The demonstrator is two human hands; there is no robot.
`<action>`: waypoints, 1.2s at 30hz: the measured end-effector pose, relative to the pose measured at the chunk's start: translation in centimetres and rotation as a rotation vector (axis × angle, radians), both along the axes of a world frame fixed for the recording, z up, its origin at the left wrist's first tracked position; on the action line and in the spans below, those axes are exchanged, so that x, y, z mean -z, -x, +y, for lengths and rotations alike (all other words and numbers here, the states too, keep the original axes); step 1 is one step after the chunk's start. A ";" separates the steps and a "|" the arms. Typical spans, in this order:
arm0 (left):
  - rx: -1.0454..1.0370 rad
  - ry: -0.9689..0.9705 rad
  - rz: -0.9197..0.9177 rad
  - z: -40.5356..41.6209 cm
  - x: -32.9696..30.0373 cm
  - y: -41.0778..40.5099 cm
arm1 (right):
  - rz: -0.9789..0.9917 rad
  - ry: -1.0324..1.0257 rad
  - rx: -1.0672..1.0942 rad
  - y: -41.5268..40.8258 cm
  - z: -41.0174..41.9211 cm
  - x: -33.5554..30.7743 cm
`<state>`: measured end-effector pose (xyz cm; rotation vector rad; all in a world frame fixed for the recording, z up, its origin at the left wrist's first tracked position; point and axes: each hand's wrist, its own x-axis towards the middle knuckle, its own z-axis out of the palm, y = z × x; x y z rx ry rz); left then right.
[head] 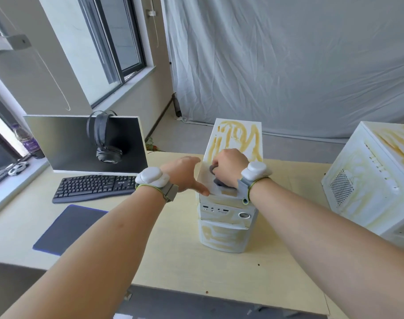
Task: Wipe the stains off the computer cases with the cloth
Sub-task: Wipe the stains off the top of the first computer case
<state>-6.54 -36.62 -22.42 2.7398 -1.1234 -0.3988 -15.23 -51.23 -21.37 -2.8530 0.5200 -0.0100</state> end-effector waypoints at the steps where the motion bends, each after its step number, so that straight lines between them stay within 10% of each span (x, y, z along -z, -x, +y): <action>1: -0.006 0.003 -0.019 -0.1 -0.1 0.1 | -0.012 -0.033 -0.062 0.2 0.5 0.0; 24: 0.110 -0.100 0.120 -0.2 0.7 -2.8 | 0.166 -0.137 -0.097 2.3 -4.2 -3.1; 29: 0.230 -0.075 0.144 -0.9 -0.4 -4.1 | -0.254 -0.664 0.108 2.8 -3.6 -3.0; 36: 0.307 -0.052 0.121 -2.9 -0.5 -4.5 | -0.013 -0.077 0.187 4.0 -3.3 -0.9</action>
